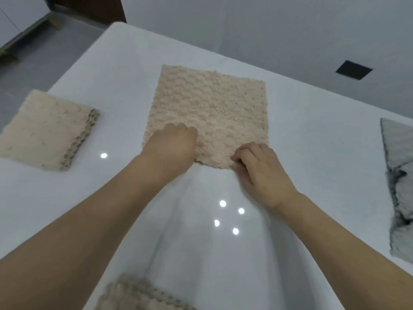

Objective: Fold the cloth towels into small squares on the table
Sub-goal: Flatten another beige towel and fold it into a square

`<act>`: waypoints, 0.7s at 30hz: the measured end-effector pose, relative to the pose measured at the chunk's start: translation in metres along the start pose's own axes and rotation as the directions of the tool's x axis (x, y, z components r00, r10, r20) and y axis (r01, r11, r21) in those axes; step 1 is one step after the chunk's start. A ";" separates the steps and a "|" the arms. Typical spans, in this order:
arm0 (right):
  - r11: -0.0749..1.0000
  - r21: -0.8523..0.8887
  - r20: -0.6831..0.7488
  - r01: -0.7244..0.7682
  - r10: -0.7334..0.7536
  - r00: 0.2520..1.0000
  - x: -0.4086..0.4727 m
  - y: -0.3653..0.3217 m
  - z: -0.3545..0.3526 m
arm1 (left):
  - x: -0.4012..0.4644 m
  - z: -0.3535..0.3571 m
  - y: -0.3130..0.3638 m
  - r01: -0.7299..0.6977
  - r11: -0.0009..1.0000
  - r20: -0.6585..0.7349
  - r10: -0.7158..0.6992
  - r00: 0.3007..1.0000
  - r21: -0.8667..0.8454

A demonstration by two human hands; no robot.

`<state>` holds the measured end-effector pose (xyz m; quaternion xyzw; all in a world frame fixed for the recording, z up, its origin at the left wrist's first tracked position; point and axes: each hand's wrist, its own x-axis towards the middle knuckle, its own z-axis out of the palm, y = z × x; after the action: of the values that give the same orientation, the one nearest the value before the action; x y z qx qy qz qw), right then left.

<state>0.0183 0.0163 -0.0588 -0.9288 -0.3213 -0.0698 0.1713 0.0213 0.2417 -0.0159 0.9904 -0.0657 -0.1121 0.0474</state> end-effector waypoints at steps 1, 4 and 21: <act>0.999 0.021 -0.024 -0.025 0.025 0.999 -0.003 0.002 -0.003 | -0.001 -0.002 0.006 0.034 0.997 -0.028 -0.036 0.999 -0.068; 0.940 0.228 -0.043 -0.253 0.269 0.962 -0.023 0.006 -0.022 | -0.004 -0.005 0.032 0.026 0.990 -0.146 -0.046 0.988 -0.137; 0.554 0.653 0.224 -0.516 0.509 0.831 -0.203 0.071 -0.107 | -0.102 0.023 0.207 -0.029 0.917 0.028 0.044 0.999 -0.397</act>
<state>-0.0990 -0.1916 -0.0275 -0.8486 -0.0401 0.1119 0.5154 -0.1069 0.0502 0.0059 0.9567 -0.0610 -0.1403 0.2476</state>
